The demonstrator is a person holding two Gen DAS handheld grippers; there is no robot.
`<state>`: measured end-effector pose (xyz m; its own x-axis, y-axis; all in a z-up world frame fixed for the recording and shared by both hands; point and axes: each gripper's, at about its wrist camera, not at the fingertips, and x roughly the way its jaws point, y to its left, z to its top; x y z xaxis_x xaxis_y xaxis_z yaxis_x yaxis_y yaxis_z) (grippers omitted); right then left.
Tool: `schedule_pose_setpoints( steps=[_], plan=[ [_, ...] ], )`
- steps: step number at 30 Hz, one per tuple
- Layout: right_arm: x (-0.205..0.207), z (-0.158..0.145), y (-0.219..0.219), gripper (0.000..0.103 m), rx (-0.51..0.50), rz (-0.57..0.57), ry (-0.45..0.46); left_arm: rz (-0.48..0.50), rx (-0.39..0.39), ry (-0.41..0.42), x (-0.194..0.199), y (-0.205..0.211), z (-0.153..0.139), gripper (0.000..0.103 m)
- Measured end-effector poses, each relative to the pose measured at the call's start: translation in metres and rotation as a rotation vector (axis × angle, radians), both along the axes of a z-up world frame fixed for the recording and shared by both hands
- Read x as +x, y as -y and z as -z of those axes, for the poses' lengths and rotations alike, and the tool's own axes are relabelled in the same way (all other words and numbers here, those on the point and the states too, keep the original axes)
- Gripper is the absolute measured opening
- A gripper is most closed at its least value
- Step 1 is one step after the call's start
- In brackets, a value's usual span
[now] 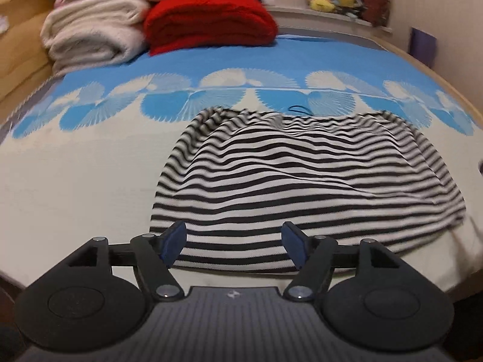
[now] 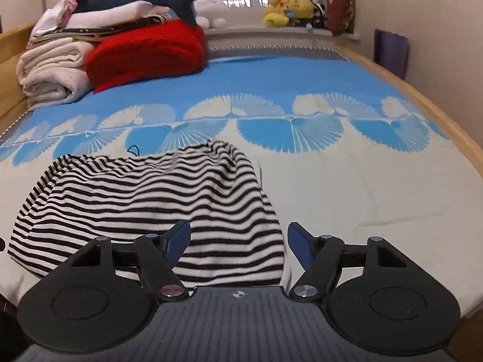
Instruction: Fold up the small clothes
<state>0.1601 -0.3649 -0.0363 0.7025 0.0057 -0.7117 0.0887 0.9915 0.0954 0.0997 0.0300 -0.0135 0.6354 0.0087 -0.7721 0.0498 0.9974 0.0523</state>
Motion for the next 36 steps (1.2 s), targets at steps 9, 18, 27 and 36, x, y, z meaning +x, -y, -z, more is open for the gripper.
schedule_pose_setpoints(
  steps=[9, 18, 27, 36],
  plan=[
    [-0.011, 0.002, -0.008, 0.073, -0.007, 0.016, 0.001, -0.047, 0.012, -0.087, 0.011, -0.021, 0.023, 0.075],
    [-0.012, 0.006, -0.002, 0.073, -0.007, 0.049, -0.014, -0.123, -0.029, -0.128, 0.017, -0.034, 0.031, 0.075],
    [-0.014, 0.003, 0.001, 0.073, 0.010, 0.063, -0.005, -0.175, -0.042, -0.161, 0.020, -0.040, 0.037, 0.075],
    [-0.014, 0.003, 0.002, 0.073, 0.010, 0.062, -0.007, -0.272, -0.121, -0.196, 0.025, -0.058, 0.039, 0.075]
  ],
)
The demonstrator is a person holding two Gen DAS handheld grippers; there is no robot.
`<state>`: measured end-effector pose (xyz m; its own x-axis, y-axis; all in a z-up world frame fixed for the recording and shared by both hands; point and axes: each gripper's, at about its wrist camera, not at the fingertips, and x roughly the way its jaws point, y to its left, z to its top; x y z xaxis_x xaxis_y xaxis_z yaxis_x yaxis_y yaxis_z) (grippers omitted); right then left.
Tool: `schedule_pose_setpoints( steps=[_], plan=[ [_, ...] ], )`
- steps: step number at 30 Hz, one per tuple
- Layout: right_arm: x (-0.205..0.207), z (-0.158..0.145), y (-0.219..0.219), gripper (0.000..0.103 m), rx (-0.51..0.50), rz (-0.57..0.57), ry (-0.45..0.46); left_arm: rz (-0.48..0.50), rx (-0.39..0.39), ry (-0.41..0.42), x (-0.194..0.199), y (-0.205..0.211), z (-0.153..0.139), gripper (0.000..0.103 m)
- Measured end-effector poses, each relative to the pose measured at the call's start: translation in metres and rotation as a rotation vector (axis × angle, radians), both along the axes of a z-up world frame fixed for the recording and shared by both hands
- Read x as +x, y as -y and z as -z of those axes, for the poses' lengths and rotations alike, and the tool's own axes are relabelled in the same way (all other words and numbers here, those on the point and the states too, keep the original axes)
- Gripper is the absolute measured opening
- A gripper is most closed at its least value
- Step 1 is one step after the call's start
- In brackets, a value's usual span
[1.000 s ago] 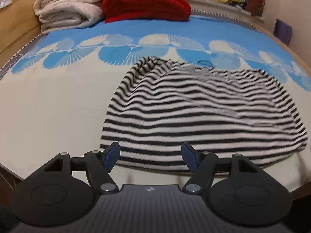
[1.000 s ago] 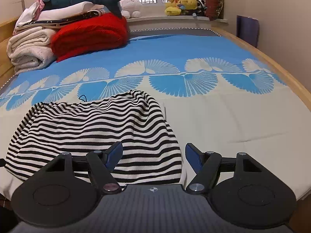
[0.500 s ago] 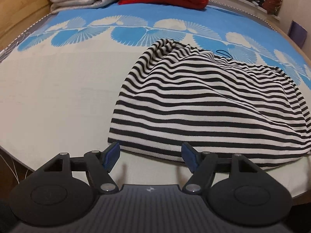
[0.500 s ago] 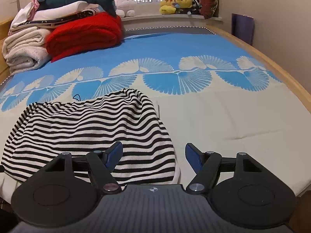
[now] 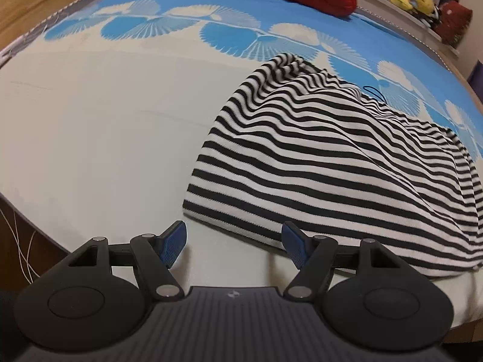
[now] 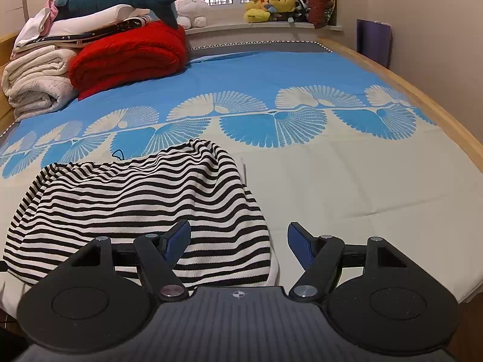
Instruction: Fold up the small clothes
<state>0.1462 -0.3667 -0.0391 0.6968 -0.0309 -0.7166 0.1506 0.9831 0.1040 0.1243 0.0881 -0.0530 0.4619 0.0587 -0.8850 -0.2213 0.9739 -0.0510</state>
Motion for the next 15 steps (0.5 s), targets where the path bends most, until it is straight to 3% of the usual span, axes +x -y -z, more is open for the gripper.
schedule_pose_setpoints(
  steps=[6, 7, 10, 11, 15],
  plan=[
    [0.001, 0.001, 0.000, 0.073, -0.001, 0.001, -0.008, -0.040, -0.054, 0.001, 0.002, -0.008, 0.000, 0.073],
    [0.001, 0.001, -0.001, 0.073, -0.002, 0.000, -0.009, -0.058, -0.093, 0.002, 0.003, -0.014, -0.001, 0.068],
    [0.002, 0.002, -0.003, 0.073, -0.009, -0.002, -0.014, -0.136, -0.251, -0.010, 0.005, -0.037, 0.002, 0.037],
    [0.002, 0.002, -0.003, 0.073, -0.009, -0.001, -0.014, -0.168, -0.294, -0.016, 0.006, -0.045, 0.005, 0.032],
    [0.001, 0.001, -0.004, 0.073, -0.007, -0.006, -0.004, -0.267, -0.409, -0.061, 0.009, -0.065, 0.015, 0.032]
  ],
)
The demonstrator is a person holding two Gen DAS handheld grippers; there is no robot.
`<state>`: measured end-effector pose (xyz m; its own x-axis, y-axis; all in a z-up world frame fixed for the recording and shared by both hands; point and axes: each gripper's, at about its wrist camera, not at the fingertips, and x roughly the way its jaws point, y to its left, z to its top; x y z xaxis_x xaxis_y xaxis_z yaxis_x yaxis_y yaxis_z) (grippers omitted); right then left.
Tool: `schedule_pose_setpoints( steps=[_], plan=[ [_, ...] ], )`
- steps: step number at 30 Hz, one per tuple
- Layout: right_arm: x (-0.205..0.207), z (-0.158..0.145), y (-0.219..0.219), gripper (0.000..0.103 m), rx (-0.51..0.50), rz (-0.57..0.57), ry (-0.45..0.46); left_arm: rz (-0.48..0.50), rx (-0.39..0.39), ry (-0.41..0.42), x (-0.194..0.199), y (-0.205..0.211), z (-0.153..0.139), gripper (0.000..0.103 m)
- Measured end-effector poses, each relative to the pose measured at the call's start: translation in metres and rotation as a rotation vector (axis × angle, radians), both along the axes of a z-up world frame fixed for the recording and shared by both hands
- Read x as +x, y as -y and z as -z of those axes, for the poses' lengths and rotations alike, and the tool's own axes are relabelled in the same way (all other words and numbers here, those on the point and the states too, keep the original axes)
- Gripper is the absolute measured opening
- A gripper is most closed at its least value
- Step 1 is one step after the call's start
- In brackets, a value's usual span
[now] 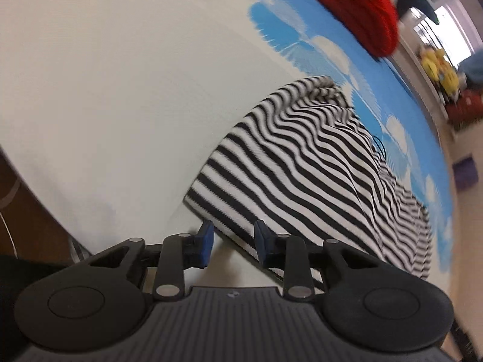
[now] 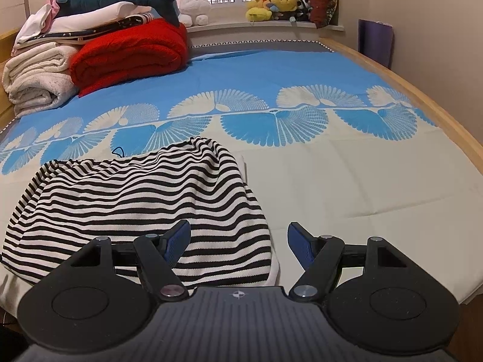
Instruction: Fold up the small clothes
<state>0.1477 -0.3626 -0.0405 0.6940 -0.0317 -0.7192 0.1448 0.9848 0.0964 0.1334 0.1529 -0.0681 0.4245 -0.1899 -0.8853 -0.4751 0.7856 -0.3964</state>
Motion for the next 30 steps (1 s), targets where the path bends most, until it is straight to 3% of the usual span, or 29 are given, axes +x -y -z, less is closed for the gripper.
schedule_pose_setpoints(
  steps=[2, 8, 16, 18, 19, 20, 26, 30],
  plan=[
    [0.000, 0.000, 0.000, 0.073, 0.004, 0.003, 0.002, -0.039, -0.050, -0.037, 0.001, -0.006, 0.008, 0.043],
    [0.001, 0.000, 0.004, 0.073, 0.020, 0.015, 0.003, -0.107, -0.117, -0.046, 0.007, -0.015, 0.020, 0.045],
    [0.003, 0.001, 0.012, 0.073, 0.035, 0.058, -0.011, -0.128, -0.069, -0.024, 0.013, -0.007, 0.030, 0.045],
    [0.003, 0.002, 0.015, 0.073, 0.033, 0.078, -0.025, -0.116, -0.034, -0.013, 0.017, -0.003, 0.029, 0.038],
    [0.004, 0.004, 0.017, 0.073, 0.027, 0.090, -0.036, -0.097, -0.005, -0.007, 0.019, 0.001, 0.027, 0.020],
    [0.005, 0.006, 0.019, 0.073, 0.020, 0.104, -0.050, -0.070, 0.024, -0.002, 0.021, 0.005, 0.025, 0.009],
    [0.009, 0.017, 0.033, 0.073, -0.005, 0.187, -0.135, 0.025, 0.189, 0.041, 0.021, 0.025, -0.008, 0.005],
    [0.011, 0.011, 0.049, 0.073, -0.001, 0.256, -0.123, 0.116, 0.381, 0.004, 0.040, 0.064, -0.047, 0.004]
  ],
)
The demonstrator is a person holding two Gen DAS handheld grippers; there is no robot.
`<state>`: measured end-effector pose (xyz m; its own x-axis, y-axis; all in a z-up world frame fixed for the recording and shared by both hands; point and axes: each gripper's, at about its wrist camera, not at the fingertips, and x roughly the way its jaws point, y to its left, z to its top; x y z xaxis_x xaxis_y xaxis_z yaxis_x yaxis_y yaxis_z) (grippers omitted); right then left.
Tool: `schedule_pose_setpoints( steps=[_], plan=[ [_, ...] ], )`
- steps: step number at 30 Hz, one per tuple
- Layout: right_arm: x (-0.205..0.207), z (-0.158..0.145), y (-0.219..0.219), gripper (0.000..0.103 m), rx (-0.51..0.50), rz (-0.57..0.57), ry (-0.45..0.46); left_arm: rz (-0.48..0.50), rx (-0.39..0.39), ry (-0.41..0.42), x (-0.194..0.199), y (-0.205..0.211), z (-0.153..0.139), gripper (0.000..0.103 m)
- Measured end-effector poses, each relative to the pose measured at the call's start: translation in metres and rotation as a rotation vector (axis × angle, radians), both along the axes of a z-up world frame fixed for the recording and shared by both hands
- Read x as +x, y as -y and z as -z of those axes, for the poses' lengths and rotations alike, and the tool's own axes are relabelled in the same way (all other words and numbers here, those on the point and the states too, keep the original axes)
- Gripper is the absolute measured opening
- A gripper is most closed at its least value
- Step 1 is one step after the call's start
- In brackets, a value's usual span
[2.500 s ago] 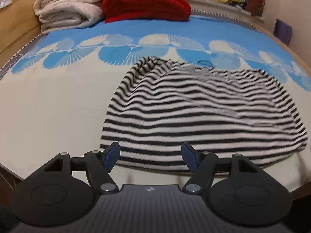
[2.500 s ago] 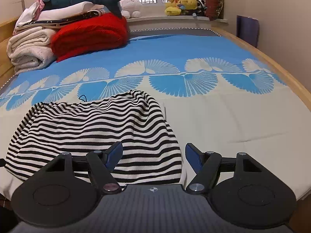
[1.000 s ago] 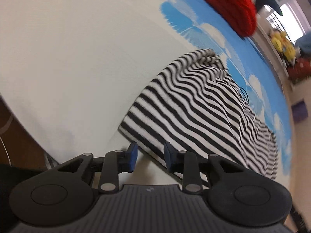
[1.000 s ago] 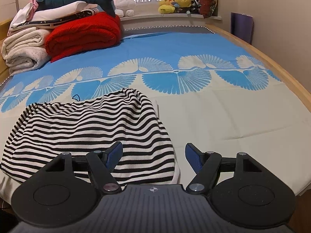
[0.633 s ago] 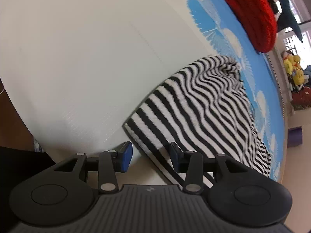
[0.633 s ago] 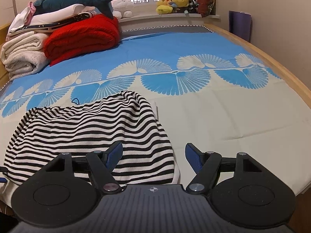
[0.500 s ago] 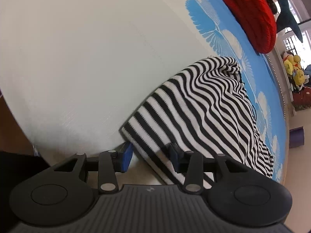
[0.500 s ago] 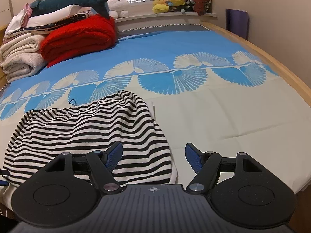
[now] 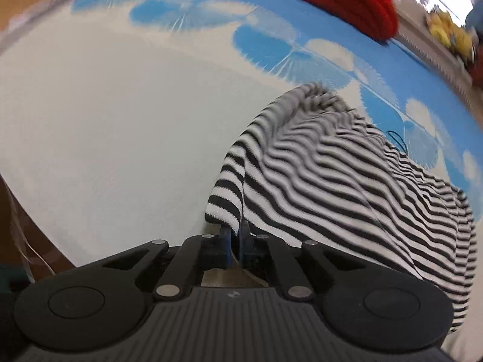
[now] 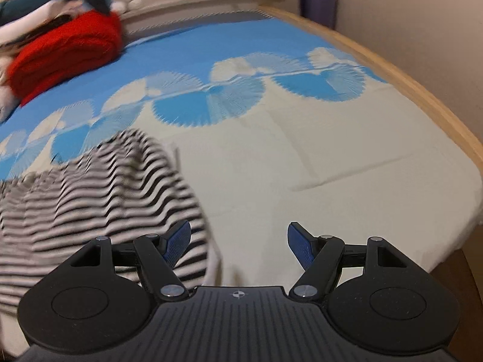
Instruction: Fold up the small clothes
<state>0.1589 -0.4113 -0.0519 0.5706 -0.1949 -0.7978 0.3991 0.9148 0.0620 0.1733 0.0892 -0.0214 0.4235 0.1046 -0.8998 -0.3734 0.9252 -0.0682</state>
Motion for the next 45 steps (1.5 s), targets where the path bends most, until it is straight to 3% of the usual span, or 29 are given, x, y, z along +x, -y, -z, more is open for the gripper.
schedule_pose_setpoints(
  steps=[3, 7, 9, 12, 13, 15, 17, 18, 20, 22, 24, 26, 28, 30, 32, 34, 36, 37, 38, 39, 42, 45],
  plan=[
    [-0.004, -0.012, 0.018, 0.073, -0.032, 0.074, 0.058, 0.131, 0.143, 0.111, 0.013, 0.064, -0.050, 0.004],
    [-0.016, -0.025, 0.047, 0.073, -0.065, 0.180, 0.150, 0.390, 0.272, 0.298, 0.005, 0.195, -0.100, 0.003],
    [-0.024, -0.028, 0.063, 0.073, -0.064, 0.227, 0.186, 0.539, 0.234, 0.360, -0.012, 0.264, -0.103, 0.003],
    [-0.034, -0.029, 0.084, 0.073, -0.066, 0.279, 0.219, 0.764, 0.086, 0.372, -0.038, 0.351, -0.079, 0.003],
    [-0.037, -0.029, 0.091, 0.073, -0.061, 0.292, 0.228, 0.849, 0.027, 0.330, -0.043, 0.376, -0.059, 0.005],
    [-0.042, -0.027, 0.102, 0.073, -0.038, 0.309, 0.242, 0.925, -0.072, 0.184, -0.042, 0.403, -0.020, 0.010],
    [-0.043, -0.023, 0.110, 0.073, 0.008, 0.302, 0.247, 0.914, -0.105, 0.066, -0.039, 0.409, 0.004, 0.011],
    [-0.042, -0.022, 0.111, 0.073, 0.031, 0.291, 0.245, 0.906, -0.121, 0.065, -0.039, 0.403, 0.006, 0.012],
    [-0.039, -0.018, 0.111, 0.073, 0.076, 0.247, 0.240, 0.914, -0.148, 0.110, -0.042, 0.380, -0.001, 0.026],
    [-0.032, -0.014, 0.109, 0.073, 0.130, 0.188, 0.227, 0.929, -0.124, 0.164, -0.046, 0.352, -0.012, 0.033],
    [-0.020, -0.007, 0.106, 0.073, 0.202, 0.121, 0.199, 0.900, -0.065, 0.196, -0.047, 0.322, -0.020, 0.033],
    [-0.003, 0.004, 0.100, 0.072, 0.298, 0.038, 0.150, 0.810, -0.031, 0.193, -0.039, 0.289, -0.021, 0.033],
    [0.016, 0.015, 0.091, 0.072, 0.374, -0.044, 0.090, 0.704, -0.067, 0.167, -0.028, 0.261, -0.018, 0.034],
    [0.035, 0.026, 0.078, 0.071, 0.368, -0.124, 0.024, 0.615, -0.131, 0.130, -0.015, 0.242, -0.012, 0.043],
    [0.052, 0.037, 0.067, 0.071, 0.340, -0.180, -0.044, 0.550, -0.193, 0.095, -0.011, 0.231, -0.003, 0.069],
    [0.061, 0.051, 0.060, 0.071, 0.385, -0.212, -0.116, 0.497, -0.225, 0.061, -0.005, 0.225, 0.006, 0.074],
    [0.059, 0.064, 0.054, 0.062, 0.430, -0.232, -0.182, 0.468, -0.268, 0.043, 0.000, 0.223, 0.014, 0.076],
    [0.055, 0.065, 0.049, 0.043, 0.431, -0.243, -0.193, 0.451, -0.301, 0.039, 0.002, 0.221, 0.018, 0.077],
    [0.051, 0.065, 0.046, 0.012, 0.429, -0.261, -0.192, 0.427, -0.343, 0.033, 0.006, 0.219, 0.021, 0.079],
    [0.046, 0.062, 0.044, 0.001, 0.420, -0.273, -0.179, 0.401, -0.387, 0.025, 0.007, 0.216, 0.027, 0.080],
    [0.027, 0.044, 0.055, 0.001, 0.441, -0.267, -0.087, 0.313, -0.526, -0.022, 0.013, 0.202, 0.050, 0.086],
    [0.009, 0.038, 0.083, 0.001, 0.527, -0.176, -0.062, 0.314, -0.597, -0.066, 0.011, 0.197, 0.070, 0.088]
  ],
)
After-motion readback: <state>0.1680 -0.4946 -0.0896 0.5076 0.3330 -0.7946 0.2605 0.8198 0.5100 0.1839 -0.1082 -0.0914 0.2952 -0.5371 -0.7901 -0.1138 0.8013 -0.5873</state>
